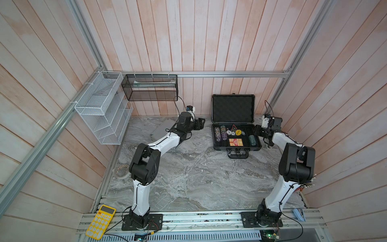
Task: Open the poker set cases
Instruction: Move the poker set case to the corner of the board, then adjust the poker set case at the center of the board.
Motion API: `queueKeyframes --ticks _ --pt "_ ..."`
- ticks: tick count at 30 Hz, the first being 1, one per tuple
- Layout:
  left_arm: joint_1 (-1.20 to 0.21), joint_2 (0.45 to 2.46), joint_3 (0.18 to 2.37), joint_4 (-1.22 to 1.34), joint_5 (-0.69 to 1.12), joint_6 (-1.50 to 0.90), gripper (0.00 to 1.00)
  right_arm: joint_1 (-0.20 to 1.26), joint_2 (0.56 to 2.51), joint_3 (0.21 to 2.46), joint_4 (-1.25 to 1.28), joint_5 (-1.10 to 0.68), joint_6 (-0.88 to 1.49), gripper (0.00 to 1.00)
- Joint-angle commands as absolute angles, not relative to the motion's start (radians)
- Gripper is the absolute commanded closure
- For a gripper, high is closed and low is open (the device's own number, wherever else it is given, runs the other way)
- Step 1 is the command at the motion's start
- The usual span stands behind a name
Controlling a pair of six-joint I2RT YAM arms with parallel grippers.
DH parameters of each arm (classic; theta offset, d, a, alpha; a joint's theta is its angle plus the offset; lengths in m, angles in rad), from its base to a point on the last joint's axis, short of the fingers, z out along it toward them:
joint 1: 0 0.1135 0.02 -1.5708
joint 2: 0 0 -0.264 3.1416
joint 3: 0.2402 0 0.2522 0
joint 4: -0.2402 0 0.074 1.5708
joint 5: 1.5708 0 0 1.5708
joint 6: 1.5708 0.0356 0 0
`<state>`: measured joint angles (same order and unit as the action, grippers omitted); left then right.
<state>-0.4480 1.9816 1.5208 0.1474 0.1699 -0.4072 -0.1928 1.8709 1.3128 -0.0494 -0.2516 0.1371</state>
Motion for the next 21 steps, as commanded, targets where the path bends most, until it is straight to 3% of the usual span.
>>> queueKeyframes --ticks 1,11,21 --pt "-0.383 1.913 1.435 0.109 0.125 -0.317 0.26 -0.151 1.777 1.27 0.022 -0.225 0.199 0.5" --pt "-0.136 1.703 1.139 0.118 0.116 -0.283 0.2 0.051 1.552 0.989 0.136 -0.172 0.351 0.51" --pt "0.006 1.743 1.141 0.108 0.139 -0.263 0.16 0.273 1.523 0.801 0.324 -0.158 0.586 0.52"
